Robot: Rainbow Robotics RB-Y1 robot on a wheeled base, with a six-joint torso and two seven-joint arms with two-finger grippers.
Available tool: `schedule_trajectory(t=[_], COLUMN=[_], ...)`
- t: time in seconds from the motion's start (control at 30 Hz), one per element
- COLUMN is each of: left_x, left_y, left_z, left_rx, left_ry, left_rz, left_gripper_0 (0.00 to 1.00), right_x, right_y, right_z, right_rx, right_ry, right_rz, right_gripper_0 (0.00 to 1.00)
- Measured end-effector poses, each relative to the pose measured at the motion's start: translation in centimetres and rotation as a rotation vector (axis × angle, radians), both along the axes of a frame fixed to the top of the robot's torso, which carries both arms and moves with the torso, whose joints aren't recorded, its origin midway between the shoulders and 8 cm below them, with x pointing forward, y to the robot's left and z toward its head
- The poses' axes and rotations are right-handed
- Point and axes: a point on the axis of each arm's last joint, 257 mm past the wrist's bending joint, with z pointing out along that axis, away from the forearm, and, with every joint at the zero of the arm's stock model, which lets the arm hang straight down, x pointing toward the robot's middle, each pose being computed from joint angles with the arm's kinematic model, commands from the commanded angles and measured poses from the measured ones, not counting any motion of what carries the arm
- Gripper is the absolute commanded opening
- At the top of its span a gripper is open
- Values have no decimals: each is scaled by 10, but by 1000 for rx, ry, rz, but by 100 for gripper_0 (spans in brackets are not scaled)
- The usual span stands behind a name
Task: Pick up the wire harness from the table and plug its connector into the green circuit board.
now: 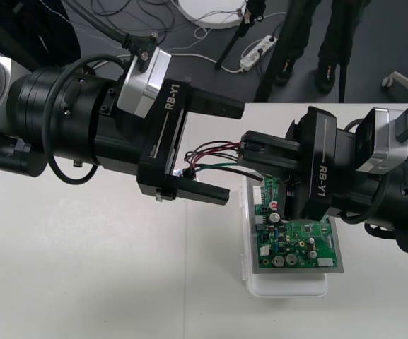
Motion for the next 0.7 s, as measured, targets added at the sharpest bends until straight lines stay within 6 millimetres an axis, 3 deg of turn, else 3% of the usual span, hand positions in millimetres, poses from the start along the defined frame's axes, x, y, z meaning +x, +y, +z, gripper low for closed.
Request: schedule_trajectory(t=[0.1, 0.13, 0.17, 0.2, 0.23, 0.7], left_x=[-1, -2, -2, -2, -3, 0], left_y=[0, 0, 0, 0, 0, -1], left_z=[0, 0, 0, 0, 0, 3], left_rx=[2, 2, 3, 3, 3, -5], left_ry=[-2, -3, -3, -4, -4, -6], left_rz=[-1, -2, -3, -4, -5, 9], left_gripper_0=[100, 89, 56, 33, 1, 0], right_x=[0, 0, 0, 0, 0, -1], right_y=[0, 0, 0, 0, 0, 1], right_z=[0, 0, 0, 0, 0, 0], right_rx=[0, 0, 0, 0, 0, 0], right_ry=[0, 0, 0, 0, 0, -1], right_rz=[0, 0, 0, 0, 0, 4], right_gripper_0=[0, 0, 0, 0, 0, 0])
